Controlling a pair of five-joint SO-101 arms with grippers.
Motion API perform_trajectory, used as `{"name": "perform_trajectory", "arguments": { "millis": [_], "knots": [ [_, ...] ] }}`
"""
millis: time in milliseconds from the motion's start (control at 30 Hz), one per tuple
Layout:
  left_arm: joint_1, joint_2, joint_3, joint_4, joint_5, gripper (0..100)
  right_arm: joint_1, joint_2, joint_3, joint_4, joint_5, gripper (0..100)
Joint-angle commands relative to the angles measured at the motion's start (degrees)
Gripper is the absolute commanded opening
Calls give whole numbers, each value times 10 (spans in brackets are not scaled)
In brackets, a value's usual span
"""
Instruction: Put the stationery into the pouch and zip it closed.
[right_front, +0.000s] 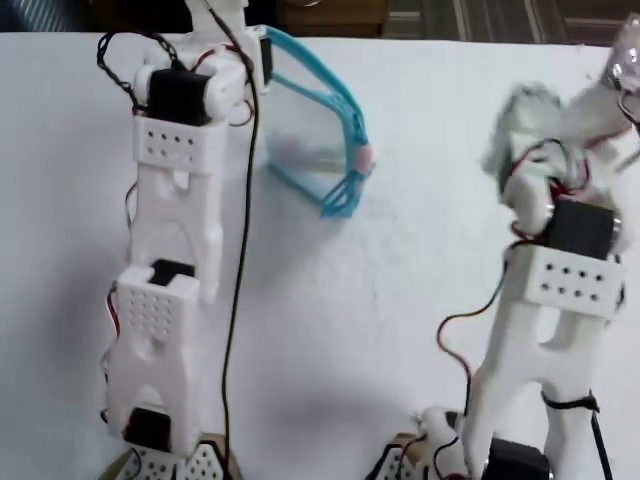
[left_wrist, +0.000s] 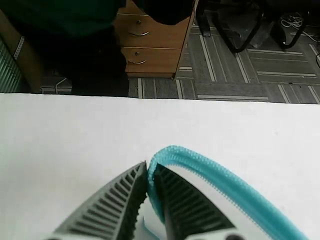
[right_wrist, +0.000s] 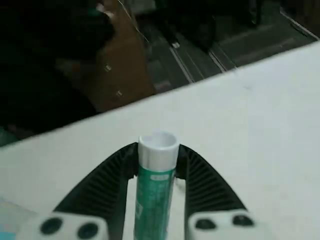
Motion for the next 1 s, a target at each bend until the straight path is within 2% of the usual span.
{"name": "perform_trajectory", "arguments": {
  "millis": [0,200,367,667,967],
  "knots": [
    [1,15,1,4,6,22,-72,-21,-46,-95,-60,18],
    [0,15,1,4,6,22,-200,12,-49,-218,-84,18],
    [2,15,1,4,6,22,-255,77,-49,-261,-84,18],
    [2,15,1,4,6,22,-267,169,-106,-272,-83,17],
    [2,15,1,4,6,22,-269,180,-107,-218,-80,17]
  ]
}}
